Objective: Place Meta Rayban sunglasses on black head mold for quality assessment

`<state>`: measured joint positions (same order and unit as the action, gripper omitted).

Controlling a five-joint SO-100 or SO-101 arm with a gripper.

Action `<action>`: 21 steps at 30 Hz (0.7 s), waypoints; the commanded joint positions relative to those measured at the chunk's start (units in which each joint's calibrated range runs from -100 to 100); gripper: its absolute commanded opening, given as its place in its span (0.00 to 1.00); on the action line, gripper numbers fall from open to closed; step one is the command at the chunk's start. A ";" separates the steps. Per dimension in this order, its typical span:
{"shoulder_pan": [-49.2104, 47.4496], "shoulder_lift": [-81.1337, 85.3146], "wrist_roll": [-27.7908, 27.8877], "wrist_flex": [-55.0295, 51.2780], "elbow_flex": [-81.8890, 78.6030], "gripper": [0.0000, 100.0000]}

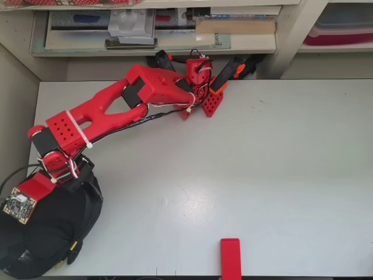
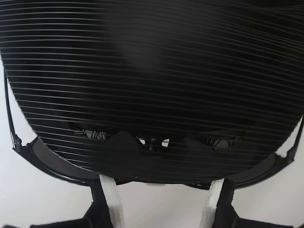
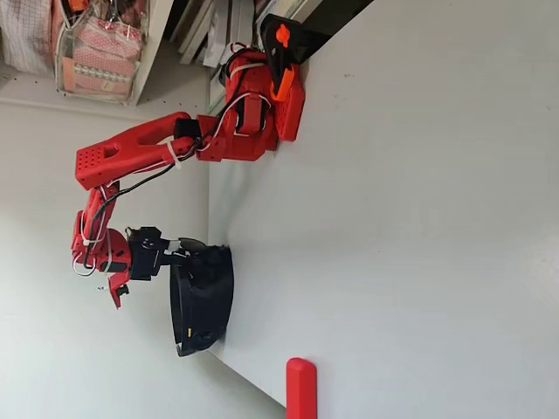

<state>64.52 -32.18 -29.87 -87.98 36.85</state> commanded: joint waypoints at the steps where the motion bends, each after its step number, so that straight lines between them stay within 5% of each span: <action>1: 0.10 2.20 -0.22 0.70 6.10 0.82; 21: 1.60 14.01 0.35 -8.56 7.92 0.82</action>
<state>64.52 -30.92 -29.87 -91.87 39.56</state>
